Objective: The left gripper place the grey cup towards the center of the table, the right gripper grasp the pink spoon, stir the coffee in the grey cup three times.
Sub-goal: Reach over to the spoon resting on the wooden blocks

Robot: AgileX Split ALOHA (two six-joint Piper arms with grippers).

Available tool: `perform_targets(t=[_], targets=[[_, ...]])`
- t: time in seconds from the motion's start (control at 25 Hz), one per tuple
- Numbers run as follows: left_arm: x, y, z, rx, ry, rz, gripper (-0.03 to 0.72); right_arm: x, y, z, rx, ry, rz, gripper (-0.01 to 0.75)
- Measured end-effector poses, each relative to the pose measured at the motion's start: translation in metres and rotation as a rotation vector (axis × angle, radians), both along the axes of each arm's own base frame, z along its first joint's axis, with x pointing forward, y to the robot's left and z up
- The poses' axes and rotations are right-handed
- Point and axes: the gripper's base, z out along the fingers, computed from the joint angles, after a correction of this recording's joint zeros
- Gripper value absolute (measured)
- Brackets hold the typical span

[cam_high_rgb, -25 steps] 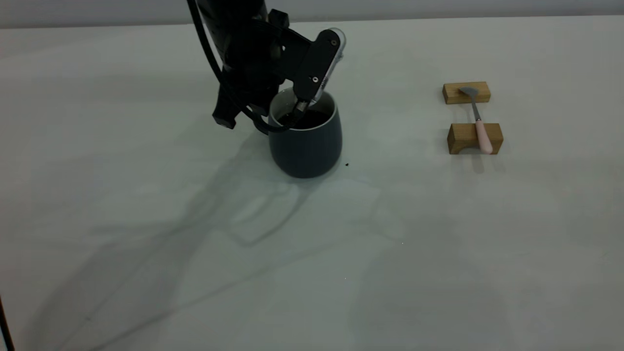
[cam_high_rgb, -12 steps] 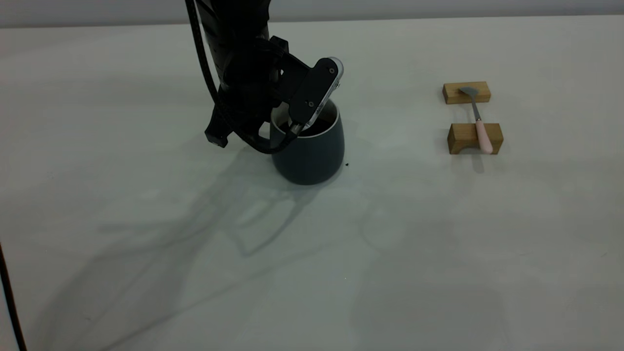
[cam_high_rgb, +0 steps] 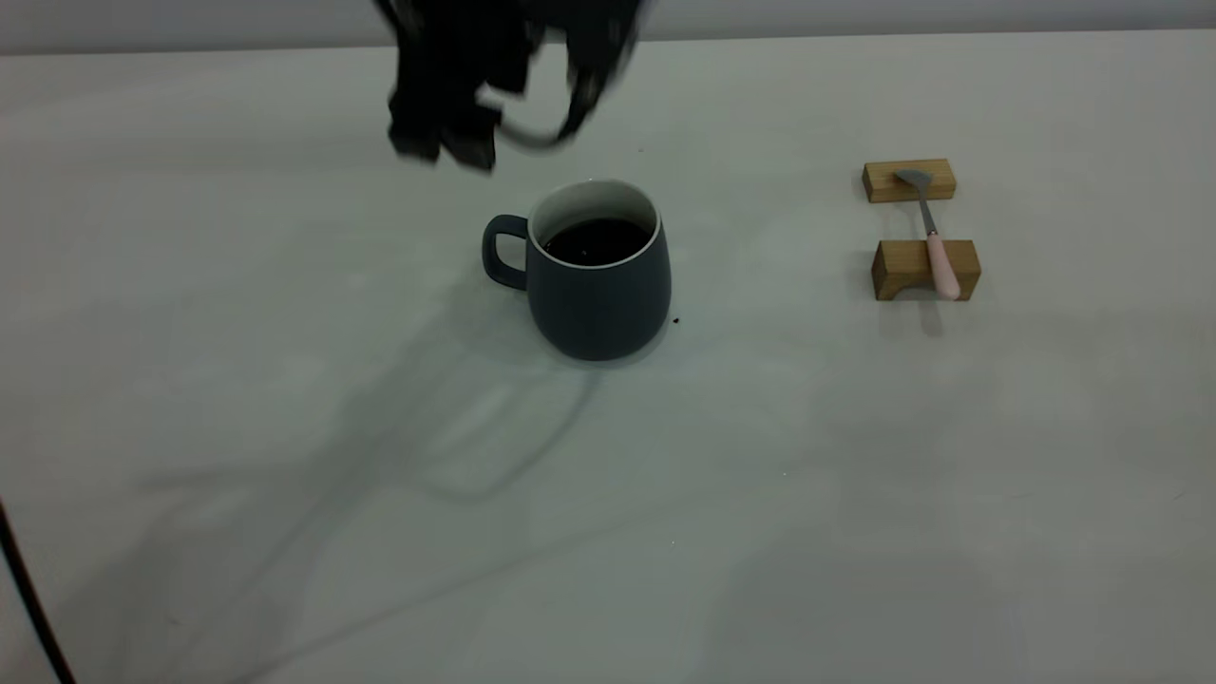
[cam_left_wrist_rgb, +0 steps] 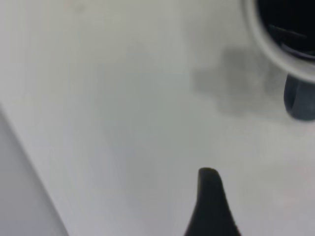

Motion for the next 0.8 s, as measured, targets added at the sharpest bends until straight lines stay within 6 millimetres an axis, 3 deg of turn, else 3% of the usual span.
perform_targets(t=[0.2, 0.4, 0.56, 0.68, 0.8], targets=[[-0.012, 0.01, 0.073, -0.224, -0.085, 0.407, 0.548, 0.0, 0.0, 0.0, 0.0, 0.0, 0.0, 0.238], [-0.038, 0.03, 0.142, -0.414, -0.131, 0.779, 0.515, 0.0, 0.0, 0.0, 0.0, 0.0, 0.0, 0.238], [-0.068, 0.052, 0.18, -0.384, -0.114, 0.933, 0.509, 0.0, 0.0, 0.0, 0.0, 0.0, 0.0, 0.238], [-0.093, 0.07, 0.199, -0.297, -0.072, 1.027, 0.506, 0.0, 0.0, 0.0, 0.0, 0.0, 0.0, 0.238], [-0.107, 0.077, 0.213, -0.359, -0.075, 1.083, 0.505, 0.0, 0.0, 0.0, 0.0, 0.0, 0.0, 0.238]])
